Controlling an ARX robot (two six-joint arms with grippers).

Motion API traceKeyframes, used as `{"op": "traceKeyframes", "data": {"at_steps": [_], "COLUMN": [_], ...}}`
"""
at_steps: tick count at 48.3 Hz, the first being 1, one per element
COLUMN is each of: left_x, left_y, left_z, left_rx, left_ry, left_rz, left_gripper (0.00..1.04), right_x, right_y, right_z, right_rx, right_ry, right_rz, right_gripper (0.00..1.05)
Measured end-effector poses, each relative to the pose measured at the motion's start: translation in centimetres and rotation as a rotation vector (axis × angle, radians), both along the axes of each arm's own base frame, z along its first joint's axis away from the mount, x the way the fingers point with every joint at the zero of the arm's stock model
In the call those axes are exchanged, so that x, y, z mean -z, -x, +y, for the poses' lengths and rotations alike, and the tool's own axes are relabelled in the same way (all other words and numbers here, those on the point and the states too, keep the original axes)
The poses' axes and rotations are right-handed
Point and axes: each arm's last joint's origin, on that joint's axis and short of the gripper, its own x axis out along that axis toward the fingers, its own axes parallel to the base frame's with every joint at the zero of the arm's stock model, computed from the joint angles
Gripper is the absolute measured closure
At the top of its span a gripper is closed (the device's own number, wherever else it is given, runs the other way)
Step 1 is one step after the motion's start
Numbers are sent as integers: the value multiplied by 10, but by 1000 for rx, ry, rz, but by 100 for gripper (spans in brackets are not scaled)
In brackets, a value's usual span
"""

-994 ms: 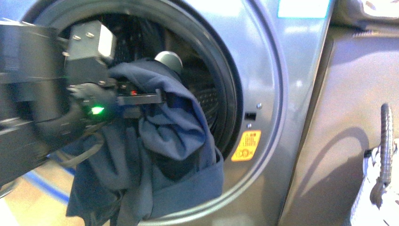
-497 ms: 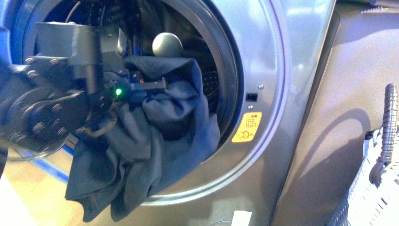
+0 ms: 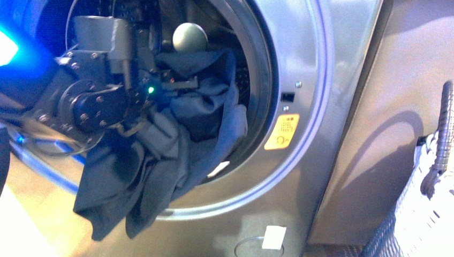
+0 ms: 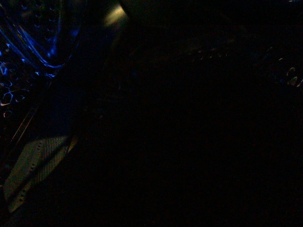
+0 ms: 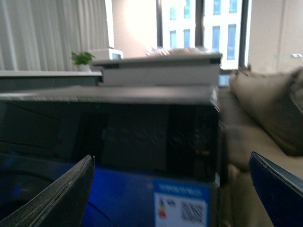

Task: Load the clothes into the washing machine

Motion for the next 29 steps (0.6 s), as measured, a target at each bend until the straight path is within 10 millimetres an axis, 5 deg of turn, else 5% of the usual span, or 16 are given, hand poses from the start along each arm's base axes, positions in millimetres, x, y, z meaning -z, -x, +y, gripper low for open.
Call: {"op": "traceKeyframes", "data": {"at_steps": [11,15,29], "left_x": [6,7,1], "left_y": [-10,-17,-34], "left_z": [1,1,11], "left_rx": [-27,-53,-182], "left_ry": [-16,-24,-68], "left_rz": [19,23,-9], "left_gripper": [95,95,95], "right_x": [60,80,136], "right_y": [10,16,40], "right_z": [-20,-26,-46], "right_rx": [37,239,293], "right_ry": [-72,8,50], "right_rz": [143,309,330], "right_gripper": [8,25,64]}}
